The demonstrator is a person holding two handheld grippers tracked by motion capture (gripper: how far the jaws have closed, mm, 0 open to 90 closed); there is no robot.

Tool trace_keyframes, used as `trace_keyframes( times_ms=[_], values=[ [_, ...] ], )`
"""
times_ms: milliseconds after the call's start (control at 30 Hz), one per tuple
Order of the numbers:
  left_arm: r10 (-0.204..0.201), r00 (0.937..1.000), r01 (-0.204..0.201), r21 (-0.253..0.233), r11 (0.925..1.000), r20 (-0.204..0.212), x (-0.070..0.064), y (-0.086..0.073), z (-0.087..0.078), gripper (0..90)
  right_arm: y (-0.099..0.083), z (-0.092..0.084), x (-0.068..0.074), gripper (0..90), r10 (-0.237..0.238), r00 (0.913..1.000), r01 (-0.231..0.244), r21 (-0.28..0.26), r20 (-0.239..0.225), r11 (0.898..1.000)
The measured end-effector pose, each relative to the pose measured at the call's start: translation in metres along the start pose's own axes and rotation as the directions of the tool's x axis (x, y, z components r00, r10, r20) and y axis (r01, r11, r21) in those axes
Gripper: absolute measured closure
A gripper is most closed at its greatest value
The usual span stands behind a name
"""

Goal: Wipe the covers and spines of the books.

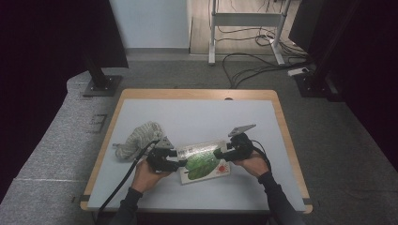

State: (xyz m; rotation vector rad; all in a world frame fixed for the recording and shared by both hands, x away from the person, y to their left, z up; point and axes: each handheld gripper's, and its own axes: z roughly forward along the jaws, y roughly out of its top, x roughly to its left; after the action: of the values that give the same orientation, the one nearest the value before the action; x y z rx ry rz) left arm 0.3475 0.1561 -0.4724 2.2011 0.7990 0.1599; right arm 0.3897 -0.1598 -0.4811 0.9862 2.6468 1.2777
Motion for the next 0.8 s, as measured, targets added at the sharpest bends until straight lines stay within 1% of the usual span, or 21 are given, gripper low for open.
trace_keyframes(
  times_ms=[233,333,467,533,667,800],
  values=[
    [-0.001,0.9991,0.001,-0.009,1.0,-0.042,0.004,0.009,-0.007,51.8,0.006,-0.006,0.003,49.6,-0.014,0.9996,0.015,-0.018,0.023,1.0],
    [0.005,0.9983,-0.006,-0.012,0.9999,-0.059,0.006,0.013,-0.009,53.8,0.009,-0.008,0.004,51.9,-0.019,0.9994,0.02,-0.026,0.029,0.999],
    [0.022,0.9962,-0.023,-0.005,0.9997,-0.084,0.008,0.019,-0.011,55.8,0.011,-0.011,0.005,54.7,-0.024,0.9991,0.025,-0.038,0.035,0.999],
    [0.037,0.9947,-0.037,-0.001,0.9993,-0.096,0.009,0.021,-0.012,56.5,0.012,-0.012,0.005,55.7,-0.026,0.9987,0.028,-0.048,0.043,0.998],
    [0.051,0.9927,-0.051,-0.001,0.9987,-0.11,0.013,0.026,-0.013,57.5,0.015,-0.013,0.006,57.6,-0.026,0.998,0.029,-0.057,0.058,0.998],
    [0.065,0.9888,-0.066,0.0,0.9978,-0.134,0.017,0.032,-0.015,58.3,0.019,-0.014,0.006,59.8,-0.03,0.9967,0.036,-0.072,0.076,0.997]
  ],
)
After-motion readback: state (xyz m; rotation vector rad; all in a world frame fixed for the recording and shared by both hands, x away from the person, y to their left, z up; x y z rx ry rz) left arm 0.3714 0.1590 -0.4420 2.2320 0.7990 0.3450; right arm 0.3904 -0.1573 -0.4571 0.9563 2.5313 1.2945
